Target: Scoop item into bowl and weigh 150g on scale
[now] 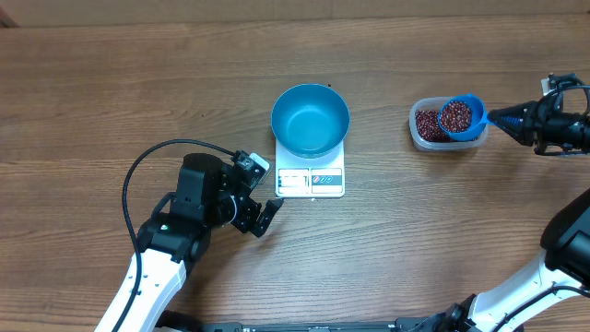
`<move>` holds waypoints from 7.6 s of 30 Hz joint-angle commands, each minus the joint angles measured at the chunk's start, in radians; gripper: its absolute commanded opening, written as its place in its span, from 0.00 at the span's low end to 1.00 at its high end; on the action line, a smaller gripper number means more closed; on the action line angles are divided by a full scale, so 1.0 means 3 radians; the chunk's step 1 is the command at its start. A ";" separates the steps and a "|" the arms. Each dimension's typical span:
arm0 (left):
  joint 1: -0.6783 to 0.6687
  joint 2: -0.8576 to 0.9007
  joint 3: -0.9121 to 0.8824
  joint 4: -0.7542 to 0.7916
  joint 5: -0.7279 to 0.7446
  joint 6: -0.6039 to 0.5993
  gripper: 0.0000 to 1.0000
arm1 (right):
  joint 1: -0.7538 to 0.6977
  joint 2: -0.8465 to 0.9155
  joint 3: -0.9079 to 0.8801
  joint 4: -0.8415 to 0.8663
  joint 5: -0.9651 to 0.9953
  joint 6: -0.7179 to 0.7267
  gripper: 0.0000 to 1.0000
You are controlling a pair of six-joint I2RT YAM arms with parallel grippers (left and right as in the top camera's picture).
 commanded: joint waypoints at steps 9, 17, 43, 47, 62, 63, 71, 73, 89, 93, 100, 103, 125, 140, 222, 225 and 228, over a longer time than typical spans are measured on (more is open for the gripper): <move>0.0022 0.0017 -0.0019 0.0010 -0.0011 -0.0071 0.99 | 0.0352 -0.0018 0.0071 -0.0197 -0.0581 -0.0192 0.04; 0.0022 0.0017 -0.0019 0.0010 -0.0011 -0.0071 0.99 | 0.0853 -0.0155 0.0280 -0.0262 -0.0654 -0.0069 0.04; 0.0022 0.0017 -0.0019 0.0009 -0.0011 -0.0071 0.99 | 0.2773 -0.0210 0.0851 0.0876 0.1436 0.1581 0.04; 0.0022 0.0017 -0.0019 0.0010 -0.0011 -0.0071 1.00 | 0.2979 -0.0210 0.0858 0.0946 0.1994 0.1598 0.04; 0.0022 0.0017 -0.0019 0.0009 -0.0011 -0.0071 1.00 | 0.3937 -0.0210 0.0858 0.1137 0.4251 0.1494 0.04; 0.0022 0.0017 -0.0019 0.0009 -0.0011 -0.0071 1.00 | 0.3990 -0.0210 0.0858 0.1134 0.4376 0.1490 0.04; 0.0022 0.0017 -0.0019 0.0008 -0.0011 -0.0071 0.99 | 0.4359 -0.0210 0.0858 0.1136 0.5267 0.1415 0.04; 0.0022 0.0017 -0.0019 0.0005 -0.0011 -0.0071 1.00 | 0.4421 -0.0210 0.0858 0.1136 0.5406 0.1406 0.04; 0.0022 0.0017 -0.0019 0.0003 -0.0011 -0.0071 0.99 | 0.4462 -0.0381 0.0917 0.1147 0.4982 0.1395 0.04; 0.0022 0.0017 -0.0019 0.0003 -0.0011 -0.0071 0.99 | 0.4301 -0.0610 0.1097 0.1087 0.4496 0.1397 0.04; 0.0022 0.0017 -0.0019 0.0003 -0.0011 -0.0071 1.00 | 0.3438 -0.1076 0.1275 0.0875 0.3672 0.1397 0.04; 0.0022 0.0017 -0.0019 0.0003 -0.0011 -0.0071 0.99 | 0.2871 -0.1146 0.1275 0.0689 0.3557 0.1396 0.04; 0.0022 0.0017 -0.0019 0.0003 -0.0011 -0.0071 0.99 | 0.1789 -0.0435 0.0746 0.0314 0.3953 0.1328 0.04; 0.0022 0.0017 -0.0019 0.0003 -0.0011 -0.0071 0.99 | 0.1902 -0.0431 -0.0067 0.1059 0.4527 0.1406 0.04; 0.0022 0.0017 -0.0019 0.0001 -0.0011 -0.0071 0.99 | 0.1535 -0.0491 0.0598 0.0155 0.0220 0.0657 0.04; 0.0022 0.0017 -0.0019 0.0001 -0.0011 -0.0071 1.00 | 0.1884 -0.0491 0.0624 0.0409 0.0224 0.0923 0.04; 0.0022 0.0017 -0.0019 0.0001 -0.0011 -0.0071 0.99 | 0.2078 -0.0491 0.0624 0.0575 0.0378 0.1104 0.04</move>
